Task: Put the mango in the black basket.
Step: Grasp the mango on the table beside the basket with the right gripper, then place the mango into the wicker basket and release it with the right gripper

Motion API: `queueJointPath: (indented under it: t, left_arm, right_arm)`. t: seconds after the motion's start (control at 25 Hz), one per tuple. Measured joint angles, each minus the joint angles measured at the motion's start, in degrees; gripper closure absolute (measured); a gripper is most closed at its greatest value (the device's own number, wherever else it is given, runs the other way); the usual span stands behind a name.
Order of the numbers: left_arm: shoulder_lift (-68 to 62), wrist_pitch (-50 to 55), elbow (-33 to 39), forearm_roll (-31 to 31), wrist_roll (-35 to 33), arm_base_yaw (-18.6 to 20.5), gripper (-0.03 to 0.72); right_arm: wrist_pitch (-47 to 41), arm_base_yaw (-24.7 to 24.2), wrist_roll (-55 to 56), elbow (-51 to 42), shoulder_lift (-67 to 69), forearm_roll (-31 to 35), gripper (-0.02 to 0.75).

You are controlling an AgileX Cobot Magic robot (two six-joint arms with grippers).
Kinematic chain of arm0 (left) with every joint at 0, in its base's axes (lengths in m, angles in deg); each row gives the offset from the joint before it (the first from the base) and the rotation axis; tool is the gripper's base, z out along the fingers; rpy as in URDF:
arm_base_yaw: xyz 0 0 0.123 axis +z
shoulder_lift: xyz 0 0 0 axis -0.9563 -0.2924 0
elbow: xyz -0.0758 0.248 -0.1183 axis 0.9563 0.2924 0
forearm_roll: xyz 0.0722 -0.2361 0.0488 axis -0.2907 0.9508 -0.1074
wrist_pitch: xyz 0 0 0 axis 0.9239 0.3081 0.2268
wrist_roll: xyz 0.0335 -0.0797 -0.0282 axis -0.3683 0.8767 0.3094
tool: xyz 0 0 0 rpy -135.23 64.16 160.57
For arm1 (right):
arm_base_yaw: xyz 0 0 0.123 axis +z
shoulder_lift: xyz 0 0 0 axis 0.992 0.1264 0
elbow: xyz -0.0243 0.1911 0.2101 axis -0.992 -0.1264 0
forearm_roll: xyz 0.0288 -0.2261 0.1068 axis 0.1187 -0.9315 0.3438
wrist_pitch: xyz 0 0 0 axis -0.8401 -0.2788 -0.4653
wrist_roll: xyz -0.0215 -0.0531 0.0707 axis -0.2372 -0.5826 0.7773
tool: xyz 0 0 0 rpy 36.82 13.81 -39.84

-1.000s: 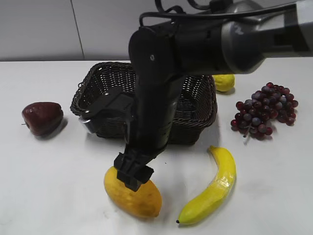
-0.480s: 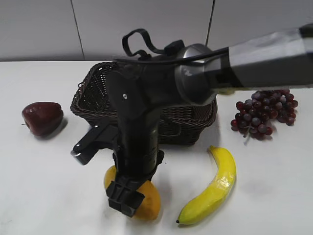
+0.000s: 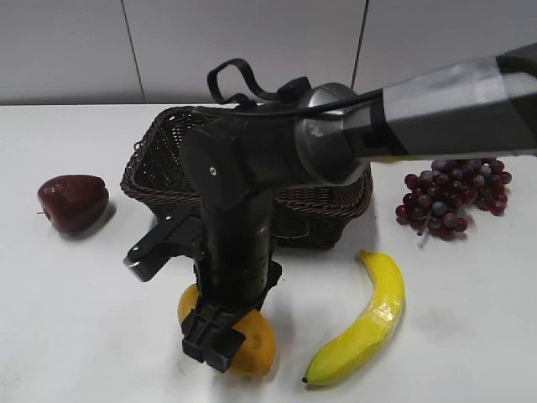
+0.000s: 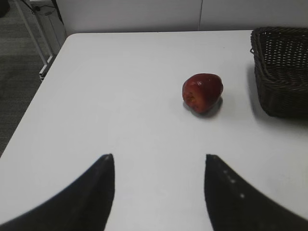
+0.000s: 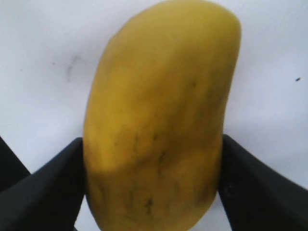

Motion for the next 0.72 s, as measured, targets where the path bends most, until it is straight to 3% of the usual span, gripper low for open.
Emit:
queueJointPath:
  t: [0.32,0.56,0.72]
  left_arm:
    - [0.0,0.0,0.0,0.0,0.0,0.0,0.238]
    - [0.0,0.0,0.0,0.0,0.0,0.0,0.238]
    - [0.0,0.0,0.0,0.0,0.0,0.0,0.238]
  right_arm:
    - [-4.89,0.0,-0.79,1.17,-2.9,-0.24,0.153]
    - [-12.69,0.0,-6.74,10.3,-9.52,-0.8,0.153]
    - [-14.48,0.0,-7.67,19.17,-11.2,-7.81,0.153]
